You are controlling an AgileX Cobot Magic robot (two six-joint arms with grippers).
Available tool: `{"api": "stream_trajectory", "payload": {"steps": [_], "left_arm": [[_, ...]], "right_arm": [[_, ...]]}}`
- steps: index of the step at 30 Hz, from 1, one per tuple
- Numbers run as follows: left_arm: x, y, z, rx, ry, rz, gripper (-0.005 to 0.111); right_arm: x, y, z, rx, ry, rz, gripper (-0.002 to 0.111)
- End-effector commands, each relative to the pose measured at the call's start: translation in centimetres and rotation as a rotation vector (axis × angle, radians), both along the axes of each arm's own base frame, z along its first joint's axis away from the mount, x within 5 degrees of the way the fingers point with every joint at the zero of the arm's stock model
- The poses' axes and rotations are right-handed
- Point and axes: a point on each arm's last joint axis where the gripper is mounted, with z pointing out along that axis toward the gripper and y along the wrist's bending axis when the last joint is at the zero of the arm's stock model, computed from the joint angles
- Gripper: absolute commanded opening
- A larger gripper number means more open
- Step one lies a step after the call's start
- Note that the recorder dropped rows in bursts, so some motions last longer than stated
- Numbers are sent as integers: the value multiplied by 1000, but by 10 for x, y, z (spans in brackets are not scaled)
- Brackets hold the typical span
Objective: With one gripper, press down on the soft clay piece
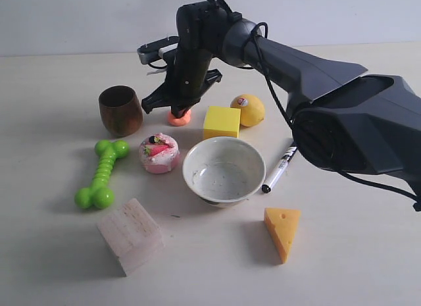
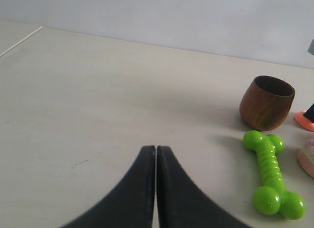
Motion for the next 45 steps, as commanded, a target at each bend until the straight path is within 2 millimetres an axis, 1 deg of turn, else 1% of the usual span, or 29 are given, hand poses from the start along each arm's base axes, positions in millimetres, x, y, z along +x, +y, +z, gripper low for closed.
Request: {"api": "stream_trajectory", "payload": {"steps": [1, 9, 11, 13, 16, 24, 32, 35, 41, 45], "left_arm": [[0, 0, 0, 0, -7, -1, 4], [0, 0, 0, 0, -7, -1, 4], [0, 0, 0, 0, -7, -1, 4], [0, 0, 0, 0, -7, -1, 4], [0, 0, 0, 0, -7, -1, 4], [0, 0, 0, 0, -7, -1, 4], [0, 0, 0, 0, -7, -1, 4], [0, 0, 0, 0, -7, -1, 4], [0, 0, 0, 0, -7, -1, 4], [0, 0, 0, 0, -7, -1, 4]], "right_arm": [[-10, 4, -34, -34, 78, 14, 0], [-9, 4, -30, -26, 66, 13, 0], [-9, 4, -30, -26, 66, 13, 3], [-8, 4, -28, -24, 63, 13, 8], [-8, 4, -20, -18, 49, 10, 13], [-6, 5, 10, 9, -3, 11, 13], [-5, 5, 33, 28, -46, 12, 13], [-4, 4, 38, 27, -58, 13, 13], [-5, 4, 38, 24, -51, 7, 14], [-2, 0, 38, -26, -84, 14, 14]]}}
